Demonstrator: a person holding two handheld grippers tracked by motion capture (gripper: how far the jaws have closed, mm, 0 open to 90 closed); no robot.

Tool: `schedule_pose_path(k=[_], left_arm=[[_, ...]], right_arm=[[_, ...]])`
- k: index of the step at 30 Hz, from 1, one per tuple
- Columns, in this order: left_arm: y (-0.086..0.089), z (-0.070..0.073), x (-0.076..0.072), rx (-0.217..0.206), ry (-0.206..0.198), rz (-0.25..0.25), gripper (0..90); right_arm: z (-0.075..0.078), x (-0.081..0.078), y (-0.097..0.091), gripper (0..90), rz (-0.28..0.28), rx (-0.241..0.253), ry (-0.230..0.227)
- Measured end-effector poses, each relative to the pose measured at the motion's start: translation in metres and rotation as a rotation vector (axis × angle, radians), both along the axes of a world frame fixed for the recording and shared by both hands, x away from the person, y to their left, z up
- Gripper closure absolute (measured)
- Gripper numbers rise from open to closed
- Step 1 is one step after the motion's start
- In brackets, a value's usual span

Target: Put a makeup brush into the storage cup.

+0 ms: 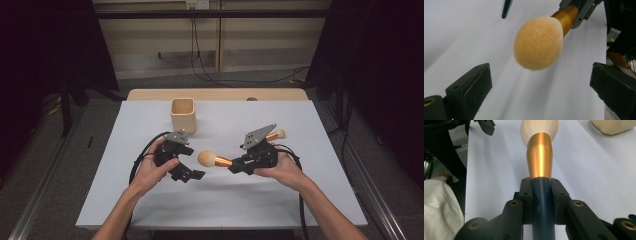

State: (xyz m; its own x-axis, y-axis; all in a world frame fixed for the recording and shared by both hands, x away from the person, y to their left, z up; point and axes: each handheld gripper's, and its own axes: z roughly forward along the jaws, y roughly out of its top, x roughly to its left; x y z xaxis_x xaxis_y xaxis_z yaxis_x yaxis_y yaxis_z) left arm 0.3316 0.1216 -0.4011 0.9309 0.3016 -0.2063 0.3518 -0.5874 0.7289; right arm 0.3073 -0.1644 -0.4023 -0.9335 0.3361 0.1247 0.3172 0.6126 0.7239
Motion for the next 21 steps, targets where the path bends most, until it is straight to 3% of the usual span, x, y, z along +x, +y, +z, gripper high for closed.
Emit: schedule_pose_path(k=[12,15,21], left_arm=[[-0.006,-0.001,-0.012,-0.09,-0.034,0.035,3.8],[-0.007,-0.004,-0.011,-0.094,-0.024,0.037,3.8],[-0.006,-0.009,-0.012,-0.108,-0.027,0.06,3.8]], right_arm=[[-0.004,-0.012,-0.012,74.4,-0.05,0.165,-0.051],[-0.006,-0.015,-0.014,74.5,-0.071,0.189,-0.081],[-0.011,-0.017,-0.019,74.5,-0.079,0.254,-0.093]])
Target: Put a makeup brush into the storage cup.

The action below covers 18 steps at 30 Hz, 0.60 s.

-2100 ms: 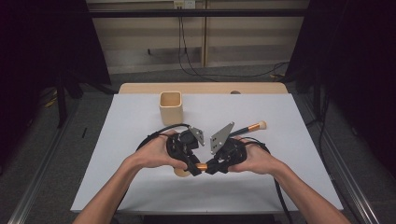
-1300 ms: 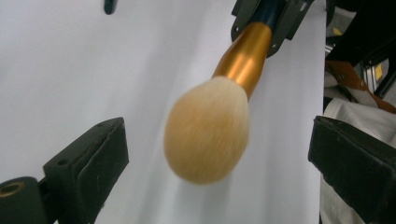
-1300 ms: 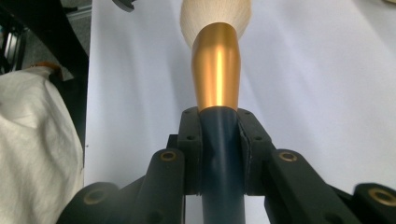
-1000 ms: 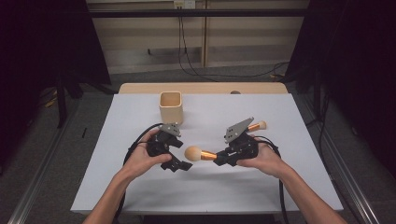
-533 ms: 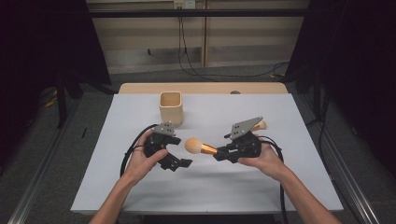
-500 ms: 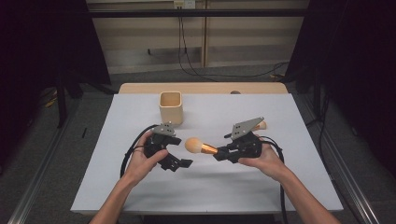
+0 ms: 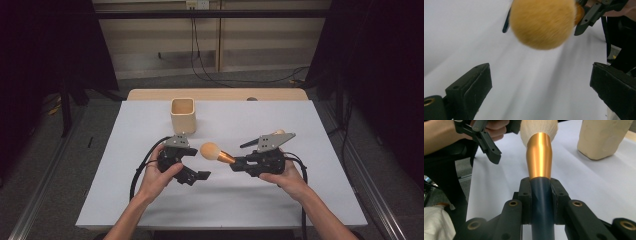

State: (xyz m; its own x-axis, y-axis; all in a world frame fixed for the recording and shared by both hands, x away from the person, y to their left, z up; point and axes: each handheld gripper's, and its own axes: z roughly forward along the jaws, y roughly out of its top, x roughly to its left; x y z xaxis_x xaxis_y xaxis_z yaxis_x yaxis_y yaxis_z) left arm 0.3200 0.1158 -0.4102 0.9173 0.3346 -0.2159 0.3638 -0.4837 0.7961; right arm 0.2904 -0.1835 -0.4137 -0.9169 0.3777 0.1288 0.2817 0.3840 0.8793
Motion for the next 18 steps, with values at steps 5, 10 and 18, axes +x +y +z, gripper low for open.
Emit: schedule_pose_path(k=[5,10,18], left_arm=[[0.0012,0.0007,-0.0007,-0.02,0.016,0.003,3.8],[0.0016,0.0004,-0.0016,-0.02,0.0,0.008,3.8],[0.002,0.0003,-0.0055,-0.036,-0.042,0.022,3.8]], right_arm=[[-0.0061,-0.001,-0.0023,74.5,-0.013,0.029,-0.017],[-0.0084,-0.0014,-0.002,74.5,-0.015,0.078,-0.041],[-0.0091,-0.0028,-0.0014,74.5,-0.016,0.153,-0.074]])
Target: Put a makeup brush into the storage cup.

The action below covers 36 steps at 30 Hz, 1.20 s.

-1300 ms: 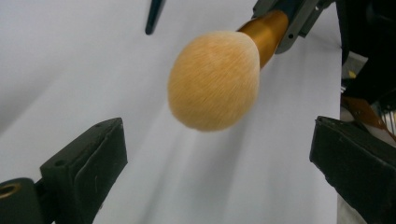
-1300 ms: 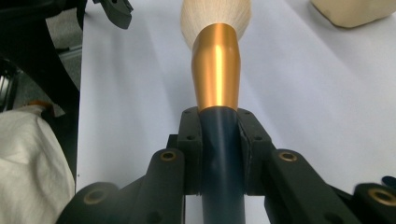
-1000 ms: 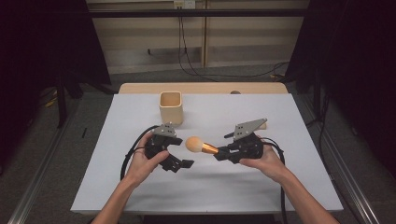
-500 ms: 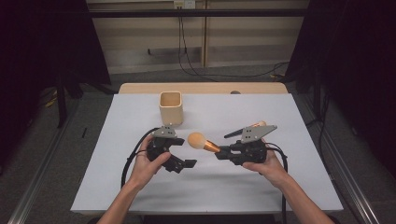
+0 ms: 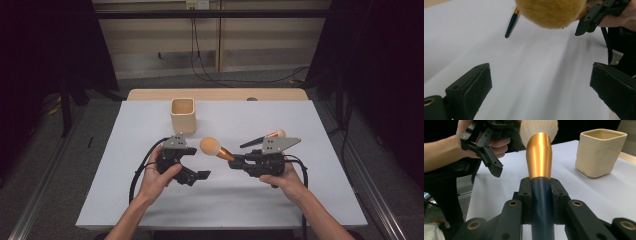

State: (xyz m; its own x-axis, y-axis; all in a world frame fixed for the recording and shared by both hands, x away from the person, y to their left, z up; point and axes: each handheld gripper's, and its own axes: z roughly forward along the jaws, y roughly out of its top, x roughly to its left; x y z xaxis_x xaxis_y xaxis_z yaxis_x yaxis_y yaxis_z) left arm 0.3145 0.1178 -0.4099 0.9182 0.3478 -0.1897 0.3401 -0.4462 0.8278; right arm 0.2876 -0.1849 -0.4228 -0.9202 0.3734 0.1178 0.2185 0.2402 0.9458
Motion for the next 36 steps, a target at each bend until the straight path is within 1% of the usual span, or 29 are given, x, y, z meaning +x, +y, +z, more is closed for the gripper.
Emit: schedule_pose_path(k=[4,5,8,11,12,15,16,18,20,22,23,24,26,28,32,33,36], left_arm=[[-0.001,-0.001,-0.002,-0.015,-0.017,0.007,3.7],[-0.002,-0.002,-0.003,-0.026,-0.025,0.003,3.7],[-0.004,-0.002,-0.005,-0.047,-0.026,0.002,3.7],[-0.006,-0.001,-0.006,-0.083,-0.04,0.009,3.7],[-0.007,-0.002,-0.007,-0.099,-0.042,0.003,3.7],[-0.011,-0.002,-0.009,-0.117,-0.061,0.008,3.5],[-0.011,-0.002,-0.009,-0.124,-0.061,0.008,3.6],[-0.013,-0.003,-0.01,-0.15,-0.074,0.027,4.0],[-0.014,-0.004,-0.01,-0.169,-0.072,0.03,4.3],[-0.016,-0.006,-0.01,-0.197,-0.083,0.032,4.5],[-0.017,-0.007,-0.01,-0.218,-0.084,0.031,5.1],[-0.018,-0.007,-0.011,-0.234,-0.095,0.032,5.6],[-0.02,-0.008,-0.011,-0.257,-0.104,0.036,5.6],[-0.022,-0.008,-0.011,-0.276,-0.084,0.021,6.2],[-0.027,-0.008,-0.013,-0.274,-0.082,0.022,5.9],[-0.028,-0.008,-0.012,-0.279,-0.073,0.018,5.9],[-0.03,-0.008,-0.012,-0.313,-0.056,0.003,5.9]], right_arm=[[-0.001,0.0,0.0,74.5,0.004,0.031,0.0],[-0.002,0.0,0.0,74.5,0.008,0.042,-0.002],[-0.003,-0.001,0.0,74.6,0.013,0.061,-0.01],[-0.005,-0.002,0.0,74.5,0.012,0.07,-0.018],[-0.005,-0.003,0.0,74.5,0.012,0.073,-0.021],[-0.006,-0.003,0.0,74.5,0.014,0.081,-0.025],[-0.005,-0.003,0.0,74.5,0.015,0.087,-0.026],[-0.005,-0.003,-0.001,74.5,0.015,0.09,-0.028],[-0.004,-0.003,-0.001,74.5,0.017,0.089,-0.036],[-0.003,-0.003,-0.002,74.6,0.018,0.095,-0.035],[-0.003,-0.003,-0.002,74.5,0.016,0.094,-0.04],[-0.003,-0.003,-0.003,74.5,0.016,0.096,-0.038],[-0.002,-0.003,-0.003,74.5,0.016,0.099,-0.039],[-0.002,-0.003,-0.004,74.5,0.017,0.098,-0.043],[-0.002,-0.003,-0.003,74.5,0.018,0.099,-0.044],[-0.002,-0.003,-0.003,74.5,0.021,0.099,-0.043],[-0.002,-0.003,-0.003,74.5,0.029,0.099,-0.044]])
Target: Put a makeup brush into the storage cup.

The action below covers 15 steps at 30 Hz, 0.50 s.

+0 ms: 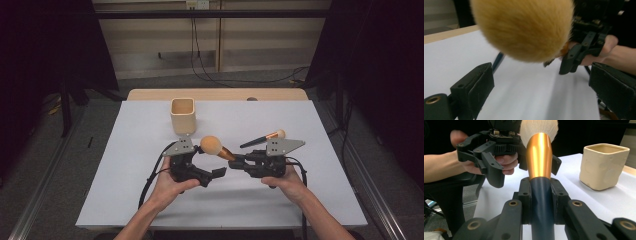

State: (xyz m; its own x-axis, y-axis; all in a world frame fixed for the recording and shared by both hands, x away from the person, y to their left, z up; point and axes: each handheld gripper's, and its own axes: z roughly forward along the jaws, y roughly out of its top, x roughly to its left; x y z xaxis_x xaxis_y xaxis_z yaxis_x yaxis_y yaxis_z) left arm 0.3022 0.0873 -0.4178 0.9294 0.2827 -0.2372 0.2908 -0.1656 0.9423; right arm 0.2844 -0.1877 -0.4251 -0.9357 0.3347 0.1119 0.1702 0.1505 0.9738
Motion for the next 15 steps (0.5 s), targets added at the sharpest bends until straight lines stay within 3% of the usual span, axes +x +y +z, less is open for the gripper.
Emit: schedule_pose_path(k=[6,10,15], left_arm=[[-0.0066,-0.0009,-0.0006,-0.01,-0.023,-0.012,9.2],[-0.0078,-0.0016,0.0008,-0.042,-0.022,-0.007,20.3],[-0.0072,-0.0012,0.003,-0.113,-0.001,0.021,31.1]], right_arm=[[-0.0005,-0.0006,0.0015,74.5,-0.001,0.0,-0.001],[0.0001,-0.0003,0.0007,74.5,-0.006,0.009,-0.007],[-0.0001,0.0001,0.0001,74.5,-0.015,0.016,-0.008]])
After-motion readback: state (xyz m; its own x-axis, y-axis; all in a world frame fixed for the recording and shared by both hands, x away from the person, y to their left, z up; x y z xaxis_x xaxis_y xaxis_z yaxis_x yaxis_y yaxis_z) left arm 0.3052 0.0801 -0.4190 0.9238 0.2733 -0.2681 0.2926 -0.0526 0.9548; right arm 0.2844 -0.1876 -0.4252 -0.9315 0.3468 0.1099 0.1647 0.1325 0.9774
